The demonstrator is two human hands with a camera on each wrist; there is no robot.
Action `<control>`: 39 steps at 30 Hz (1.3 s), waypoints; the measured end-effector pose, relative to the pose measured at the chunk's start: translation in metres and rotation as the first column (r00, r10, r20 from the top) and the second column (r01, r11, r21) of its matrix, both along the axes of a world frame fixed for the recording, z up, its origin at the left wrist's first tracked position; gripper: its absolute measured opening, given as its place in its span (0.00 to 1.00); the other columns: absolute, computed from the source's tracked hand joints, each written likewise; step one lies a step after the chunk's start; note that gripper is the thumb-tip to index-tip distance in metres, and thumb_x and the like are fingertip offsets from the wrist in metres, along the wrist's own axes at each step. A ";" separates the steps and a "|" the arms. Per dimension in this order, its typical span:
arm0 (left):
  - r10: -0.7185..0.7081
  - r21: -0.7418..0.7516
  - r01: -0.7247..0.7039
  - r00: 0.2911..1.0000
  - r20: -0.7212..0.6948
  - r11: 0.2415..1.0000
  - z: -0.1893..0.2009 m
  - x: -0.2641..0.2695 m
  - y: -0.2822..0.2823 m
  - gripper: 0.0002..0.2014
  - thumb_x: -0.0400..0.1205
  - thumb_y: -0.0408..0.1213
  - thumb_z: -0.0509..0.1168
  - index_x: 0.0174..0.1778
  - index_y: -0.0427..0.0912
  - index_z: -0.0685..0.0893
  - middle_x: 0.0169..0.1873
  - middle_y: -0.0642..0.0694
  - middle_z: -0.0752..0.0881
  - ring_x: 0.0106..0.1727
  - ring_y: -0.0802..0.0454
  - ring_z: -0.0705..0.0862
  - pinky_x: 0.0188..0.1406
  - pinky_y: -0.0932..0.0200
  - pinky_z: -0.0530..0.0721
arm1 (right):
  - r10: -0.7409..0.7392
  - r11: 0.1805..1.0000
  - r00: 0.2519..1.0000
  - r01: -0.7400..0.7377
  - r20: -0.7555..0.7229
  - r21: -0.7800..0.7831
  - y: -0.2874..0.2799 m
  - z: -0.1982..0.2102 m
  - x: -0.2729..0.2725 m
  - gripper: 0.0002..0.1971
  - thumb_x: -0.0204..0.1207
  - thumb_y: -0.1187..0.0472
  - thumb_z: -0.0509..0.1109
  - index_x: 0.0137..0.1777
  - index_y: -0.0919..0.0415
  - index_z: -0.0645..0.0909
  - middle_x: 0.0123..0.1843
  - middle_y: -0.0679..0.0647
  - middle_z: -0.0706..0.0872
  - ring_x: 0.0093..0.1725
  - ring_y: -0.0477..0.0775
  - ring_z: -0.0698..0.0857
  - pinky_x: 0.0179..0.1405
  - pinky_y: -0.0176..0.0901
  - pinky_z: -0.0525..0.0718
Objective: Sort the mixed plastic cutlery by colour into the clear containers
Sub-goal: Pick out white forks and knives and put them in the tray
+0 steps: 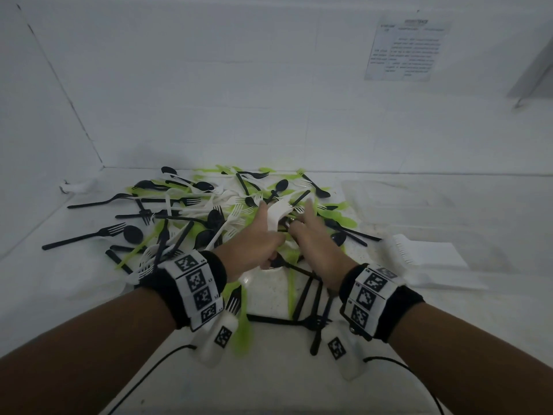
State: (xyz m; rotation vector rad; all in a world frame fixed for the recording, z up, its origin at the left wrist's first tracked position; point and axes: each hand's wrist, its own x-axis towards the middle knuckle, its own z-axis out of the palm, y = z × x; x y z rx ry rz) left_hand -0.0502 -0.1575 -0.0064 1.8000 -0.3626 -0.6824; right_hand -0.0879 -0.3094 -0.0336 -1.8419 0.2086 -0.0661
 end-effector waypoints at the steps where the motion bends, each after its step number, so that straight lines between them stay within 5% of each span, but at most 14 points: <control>1: -0.012 0.048 0.012 1.000 0.014 0.999 0.000 0.002 0.003 0.46 0.85 0.33 0.61 0.89 0.62 0.36 0.33 0.46 0.73 0.33 0.51 0.74 0.27 0.58 0.73 | -0.052 0.990 0.996 0.060 0.071 -0.125 -0.005 0.000 -0.001 0.36 0.78 0.50 0.63 0.87 0.49 0.58 0.72 0.51 0.68 0.73 0.52 0.69 0.77 0.56 0.71; 4: -0.144 0.194 0.132 0.988 0.050 0.972 0.000 0.005 0.008 0.49 0.86 0.37 0.62 0.87 0.61 0.28 0.35 0.43 0.76 0.35 0.48 0.75 0.31 0.56 0.78 | 0.177 0.851 0.923 0.032 0.343 -0.525 -0.019 -0.003 -0.009 0.32 0.78 0.61 0.70 0.82 0.48 0.71 0.73 0.52 0.71 0.75 0.52 0.70 0.78 0.51 0.72; 6: -0.245 0.283 0.214 0.966 0.081 0.935 0.000 0.006 0.007 0.51 0.85 0.41 0.65 0.87 0.60 0.27 0.38 0.44 0.80 0.35 0.50 0.79 0.35 0.57 0.82 | 0.371 0.702 0.869 -0.033 0.327 -0.711 -0.027 0.000 -0.011 0.25 0.78 0.60 0.73 0.76 0.48 0.78 0.73 0.50 0.76 0.73 0.52 0.74 0.74 0.48 0.74; 9: -0.369 0.357 0.301 0.919 0.137 0.884 -0.001 0.007 0.002 0.52 0.85 0.42 0.67 0.87 0.58 0.30 0.54 0.46 0.82 0.49 0.48 0.84 0.42 0.56 0.86 | 0.433 0.568 0.852 -0.004 0.295 -0.823 -0.039 0.008 -0.015 0.19 0.79 0.59 0.75 0.69 0.50 0.81 0.60 0.48 0.83 0.59 0.53 0.81 0.58 0.52 0.81; 11: -0.453 0.405 0.341 0.864 0.222 0.848 -0.003 0.008 -0.002 0.47 0.85 0.43 0.67 0.88 0.58 0.38 0.62 0.46 0.77 0.61 0.49 0.79 0.54 0.45 0.89 | 0.435 0.495 0.857 0.028 0.276 -0.868 -0.049 0.014 -0.021 0.17 0.78 0.59 0.75 0.66 0.50 0.82 0.54 0.49 0.83 0.52 0.54 0.81 0.48 0.53 0.81; 13: -0.541 0.499 0.344 0.774 0.330 0.796 -0.003 0.012 -0.006 0.37 0.85 0.47 0.66 0.86 0.57 0.53 0.66 0.44 0.78 0.62 0.52 0.77 0.63 0.38 0.85 | 0.423 0.433 0.871 0.048 0.249 -0.900 -0.066 0.016 -0.031 0.15 0.79 0.59 0.76 0.65 0.52 0.84 0.51 0.50 0.83 0.48 0.56 0.82 0.42 0.49 0.79; 17: -0.614 0.591 0.219 0.473 0.632 0.777 0.001 0.020 -0.019 0.20 0.92 0.53 0.54 0.80 0.54 0.73 0.60 0.55 0.80 0.58 0.55 0.81 0.60 0.49 0.81 | 0.110 0.565 0.973 0.107 0.203 -0.818 -0.113 0.024 -0.065 0.13 0.85 0.50 0.71 0.68 0.47 0.84 0.54 0.49 0.81 0.50 0.55 0.83 0.50 0.51 0.82; 20: -0.661 0.582 0.313 0.370 0.653 0.751 0.002 0.018 -0.052 0.23 0.92 0.54 0.50 0.82 0.54 0.73 0.56 0.56 0.79 0.55 0.58 0.78 0.58 0.55 0.79 | -0.002 0.562 0.986 0.141 0.169 -0.815 -0.140 0.029 -0.094 0.12 0.86 0.50 0.69 0.66 0.47 0.85 0.52 0.48 0.81 0.47 0.53 0.83 0.50 0.51 0.82; 27: -0.701 0.624 0.320 0.288 0.653 0.713 0.011 -0.015 -0.158 0.26 0.92 0.55 0.48 0.86 0.54 0.67 0.50 0.52 0.76 0.54 0.47 0.82 0.60 0.43 0.81 | -0.199 0.536 0.960 0.274 0.196 -0.799 -0.217 0.029 -0.150 0.13 0.87 0.52 0.69 0.69 0.44 0.86 0.54 0.49 0.83 0.48 0.52 0.83 0.47 0.42 0.74; 33: -0.689 0.643 0.246 0.270 0.673 0.725 0.007 -0.054 -0.251 0.19 0.93 0.49 0.51 0.79 0.49 0.68 0.60 0.47 0.82 0.54 0.42 0.84 0.56 0.41 0.83 | -0.269 0.511 0.949 0.286 0.166 -0.811 -0.304 0.024 -0.178 0.13 0.87 0.51 0.68 0.68 0.45 0.87 0.53 0.52 0.84 0.51 0.59 0.84 0.51 0.49 0.80; 36: -0.715 0.700 0.157 0.234 0.659 0.696 0.001 -0.065 -0.291 0.13 0.93 0.48 0.52 0.69 0.47 0.72 0.53 0.46 0.83 0.55 0.42 0.80 0.55 0.42 0.81 | -0.259 0.401 0.962 0.188 0.086 -0.896 -0.343 0.022 -0.181 0.13 0.86 0.49 0.66 0.66 0.44 0.87 0.55 0.53 0.86 0.54 0.63 0.81 0.55 0.56 0.80; 39: -0.749 0.751 0.083 0.204 0.630 0.655 -0.004 -0.066 -0.323 0.13 0.92 0.48 0.55 0.69 0.48 0.74 0.60 0.46 0.79 0.61 0.42 0.76 0.59 0.43 0.80 | -0.230 0.294 0.973 0.051 -0.019 -0.955 -0.370 0.016 -0.177 0.13 0.87 0.45 0.63 0.62 0.44 0.86 0.57 0.51 0.87 0.57 0.61 0.79 0.55 0.53 0.79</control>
